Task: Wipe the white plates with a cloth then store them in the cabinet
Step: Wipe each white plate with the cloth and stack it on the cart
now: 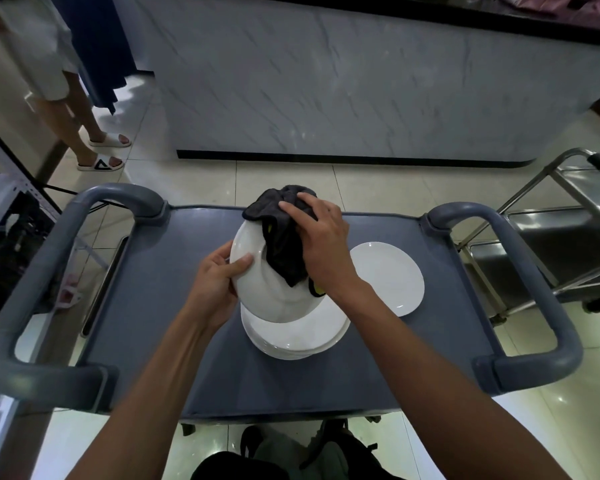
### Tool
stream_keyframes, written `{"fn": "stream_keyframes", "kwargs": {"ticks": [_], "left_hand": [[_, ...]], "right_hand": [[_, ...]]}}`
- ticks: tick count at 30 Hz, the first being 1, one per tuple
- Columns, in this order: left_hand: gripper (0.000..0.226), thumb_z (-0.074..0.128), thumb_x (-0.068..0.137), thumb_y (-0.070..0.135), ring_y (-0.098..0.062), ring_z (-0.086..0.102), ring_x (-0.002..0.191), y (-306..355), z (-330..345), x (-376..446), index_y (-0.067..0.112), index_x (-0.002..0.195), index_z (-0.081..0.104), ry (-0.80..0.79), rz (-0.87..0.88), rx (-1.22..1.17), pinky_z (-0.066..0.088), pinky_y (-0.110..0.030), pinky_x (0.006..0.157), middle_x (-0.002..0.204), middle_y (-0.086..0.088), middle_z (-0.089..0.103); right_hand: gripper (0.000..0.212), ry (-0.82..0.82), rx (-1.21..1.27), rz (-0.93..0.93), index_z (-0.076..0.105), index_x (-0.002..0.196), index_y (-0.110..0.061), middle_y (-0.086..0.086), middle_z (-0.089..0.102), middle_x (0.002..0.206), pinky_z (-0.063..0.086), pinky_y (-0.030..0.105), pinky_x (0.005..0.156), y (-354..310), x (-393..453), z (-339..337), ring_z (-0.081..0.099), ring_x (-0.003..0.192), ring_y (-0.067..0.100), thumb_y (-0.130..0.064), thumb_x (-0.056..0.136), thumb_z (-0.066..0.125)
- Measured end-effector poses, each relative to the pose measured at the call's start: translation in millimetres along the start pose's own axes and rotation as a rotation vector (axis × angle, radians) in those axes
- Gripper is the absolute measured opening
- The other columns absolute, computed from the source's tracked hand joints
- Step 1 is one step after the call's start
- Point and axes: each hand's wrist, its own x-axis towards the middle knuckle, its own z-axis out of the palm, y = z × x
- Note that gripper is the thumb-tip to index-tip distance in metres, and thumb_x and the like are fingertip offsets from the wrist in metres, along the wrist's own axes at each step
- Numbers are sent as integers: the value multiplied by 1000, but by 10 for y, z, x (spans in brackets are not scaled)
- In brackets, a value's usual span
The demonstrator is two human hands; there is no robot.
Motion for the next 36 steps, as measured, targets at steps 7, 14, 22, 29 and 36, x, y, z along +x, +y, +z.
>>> {"fn": "stream_keyframes", "kwargs": {"ticks": [7,14,22,29,36], "left_hand": [[32,56,90,5,-21,72,90,-30,-13,-9,5,121,64,89,-7,-113,61,-33,75,104,-11,75],[35,46,100,2,-25,69,100,-38,107,5,3,133,57,197,-17,-205,60,-37,84,115,-13,71],[28,47,102,5,-33,69,106,-44,209,93,8,126,60,313,-24,-267,57,-50,92,123,-21,67],[33,45,101,3,-23,71,100,-28,117,76,6,131,58,287,0,-286,61,-36,82,119,-11,70],[23,52,99,3,-25,70,96,50,253,148,8,118,64,195,37,-119,60,-38,81,107,-8,74]], "right_hand": [[44,16,118,150,58,140,-27,3,50,146,37,52,107,261,-125,-42,41,129,30,-7,102,48],[47,88,89,164,59,140,-24,11,49,147,42,49,104,201,-511,97,45,124,34,-1,99,53],[52,88,-6,-17,60,135,-28,9,47,148,45,49,94,-25,-876,357,47,122,33,-1,90,60],[39,91,64,124,66,129,-17,12,53,141,46,50,99,267,-894,107,49,121,35,-2,95,54],[32,180,83,275,68,126,-12,11,56,137,41,41,106,636,-838,-321,48,123,33,-2,98,55]]}}
